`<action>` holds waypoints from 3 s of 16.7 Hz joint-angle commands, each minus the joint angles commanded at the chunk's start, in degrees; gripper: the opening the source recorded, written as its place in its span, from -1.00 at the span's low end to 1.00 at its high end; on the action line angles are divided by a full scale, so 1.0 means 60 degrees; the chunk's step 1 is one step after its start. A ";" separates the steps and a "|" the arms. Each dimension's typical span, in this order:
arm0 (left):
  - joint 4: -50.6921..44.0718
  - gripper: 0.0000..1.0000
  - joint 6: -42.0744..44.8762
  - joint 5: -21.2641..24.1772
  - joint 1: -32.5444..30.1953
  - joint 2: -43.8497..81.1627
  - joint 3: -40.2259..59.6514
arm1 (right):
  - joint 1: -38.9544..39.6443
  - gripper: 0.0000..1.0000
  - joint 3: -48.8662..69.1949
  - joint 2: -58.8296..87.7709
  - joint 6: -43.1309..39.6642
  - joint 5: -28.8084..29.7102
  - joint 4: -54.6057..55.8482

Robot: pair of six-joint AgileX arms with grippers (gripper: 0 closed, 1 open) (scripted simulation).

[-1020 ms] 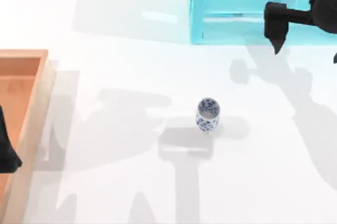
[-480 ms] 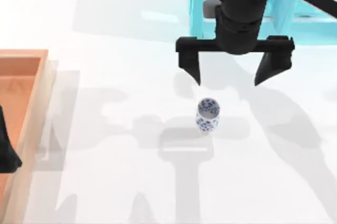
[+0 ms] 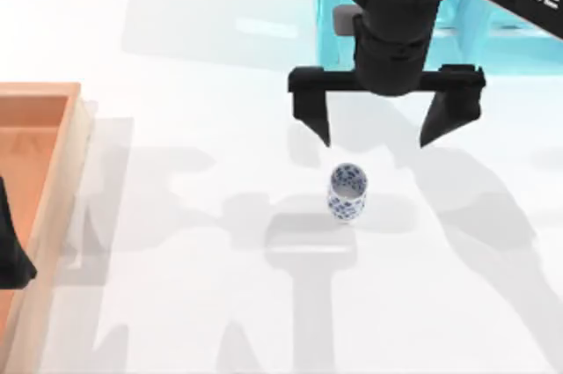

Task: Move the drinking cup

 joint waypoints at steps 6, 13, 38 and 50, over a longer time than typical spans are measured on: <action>0.0000 1.00 0.0000 0.0000 0.0000 0.0000 0.0000 | 0.0034 1.00 -0.2148 0.0241 0.0024 0.0002 0.2472; 0.0000 1.00 0.0000 0.0000 0.0000 0.0000 0.0000 | 0.0053 1.00 -0.3041 0.0360 0.0045 0.0004 0.3404; 0.0000 1.00 0.0000 0.0000 0.0000 0.0000 0.0000 | -0.0323 -1.00 -0.3141 0.0136 -0.0293 0.0008 0.3346; 0.0000 1.00 0.0000 0.0000 0.0000 0.0000 0.0000 | -0.6372 -1.00 -0.5151 -0.2782 -0.6424 0.0059 0.2355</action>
